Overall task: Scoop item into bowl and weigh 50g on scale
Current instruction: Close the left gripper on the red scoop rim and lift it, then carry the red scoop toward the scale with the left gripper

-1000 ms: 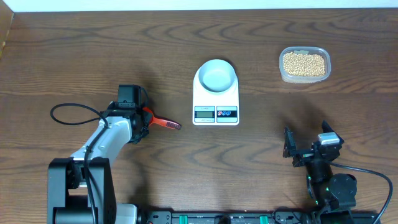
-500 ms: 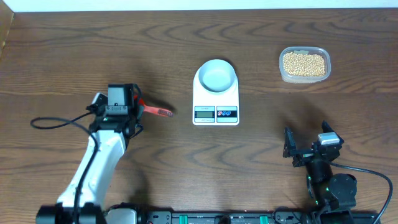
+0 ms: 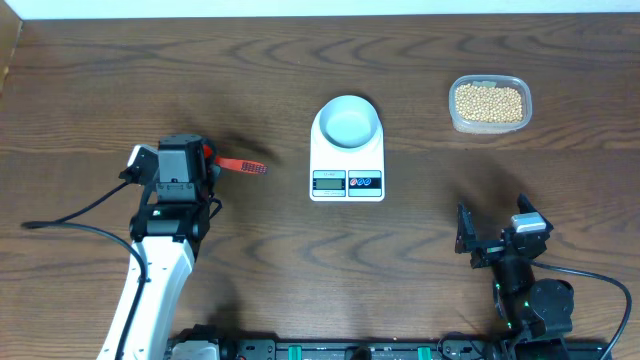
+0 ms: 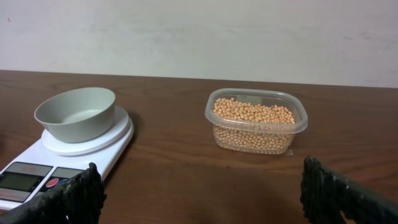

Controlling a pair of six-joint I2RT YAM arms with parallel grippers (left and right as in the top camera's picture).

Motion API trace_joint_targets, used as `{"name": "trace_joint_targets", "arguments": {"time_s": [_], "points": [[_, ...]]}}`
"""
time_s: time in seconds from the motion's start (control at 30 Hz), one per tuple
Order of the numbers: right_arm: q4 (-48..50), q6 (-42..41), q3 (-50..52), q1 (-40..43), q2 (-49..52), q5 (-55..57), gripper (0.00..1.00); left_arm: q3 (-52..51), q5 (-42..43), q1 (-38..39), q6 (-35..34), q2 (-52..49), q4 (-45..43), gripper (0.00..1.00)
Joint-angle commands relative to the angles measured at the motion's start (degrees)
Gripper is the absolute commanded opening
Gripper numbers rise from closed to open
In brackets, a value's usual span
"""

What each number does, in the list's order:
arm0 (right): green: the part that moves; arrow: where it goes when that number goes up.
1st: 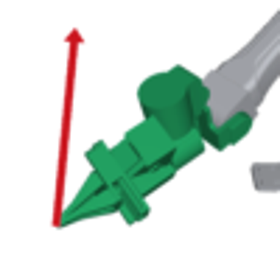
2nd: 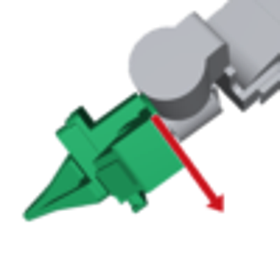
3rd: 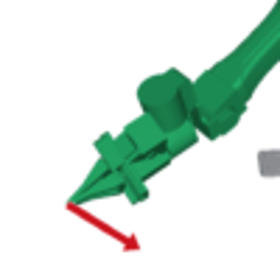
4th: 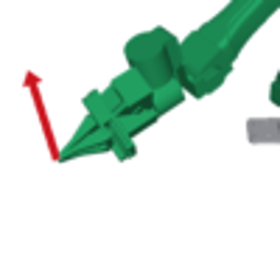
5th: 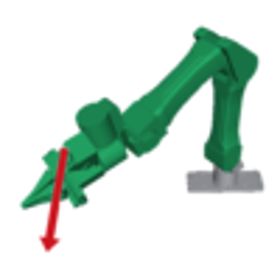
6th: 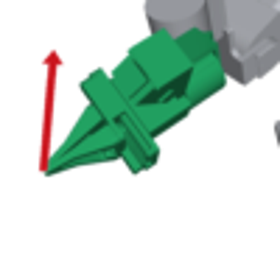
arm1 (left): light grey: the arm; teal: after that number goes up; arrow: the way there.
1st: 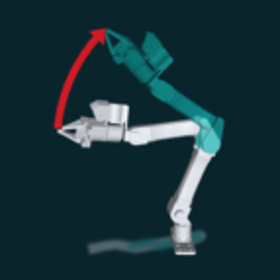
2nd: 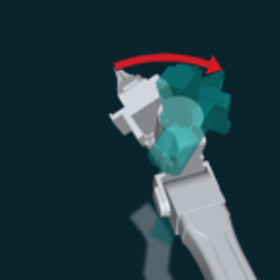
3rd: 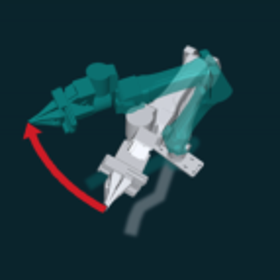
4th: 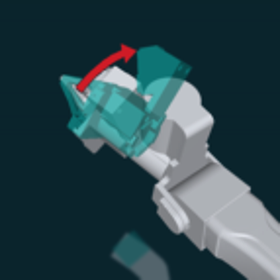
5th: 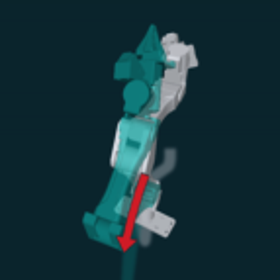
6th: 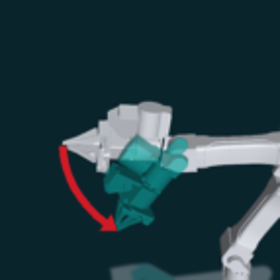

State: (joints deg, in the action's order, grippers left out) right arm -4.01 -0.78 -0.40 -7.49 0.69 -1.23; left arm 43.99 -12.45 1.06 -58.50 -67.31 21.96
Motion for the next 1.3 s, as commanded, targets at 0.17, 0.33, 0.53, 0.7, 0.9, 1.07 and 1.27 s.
{"name": "trace_joint_targets", "arguments": {"time_s": [0.17,0.33,0.53,0.7,0.9,1.07,1.27], "points": [[-0.2,0.6,0.1,-0.4,-0.4,0.7,0.99,0.9,-1.7,-0.2,0.8,4.1,0.2,0.07],[-0.2,0.6,0.1,-0.4,-0.4,0.7,0.99,0.9,-1.7,-0.2,0.7,5.6,0.1,0.07],[-0.2,0.6,0.1,-0.4,-0.4,0.7,0.99,0.9,1.4,-0.2,-1.8,6.4,0.0,0.07],[-0.2,0.6,0.1,-0.4,-0.4,0.7,0.99,1.0,5.6,-0.2,-1.9,6.4,-0.1,0.07],[-0.2,0.6,0.1,-0.4,-0.4,0.7,0.99,1.0,9.4,0.0,-9.2,6.4,-0.3,0.07],[-0.2,0.6,0.1,-0.4,-0.4,0.7,0.99,1.0,12.9,0.1,-11.2,6.4,-0.3,0.07],[-0.2,0.6,0.1,-0.4,-0.4,0.7,0.99,1.0,13.0,1.9,-14.1,6.3,-2.4,0.07]]}}
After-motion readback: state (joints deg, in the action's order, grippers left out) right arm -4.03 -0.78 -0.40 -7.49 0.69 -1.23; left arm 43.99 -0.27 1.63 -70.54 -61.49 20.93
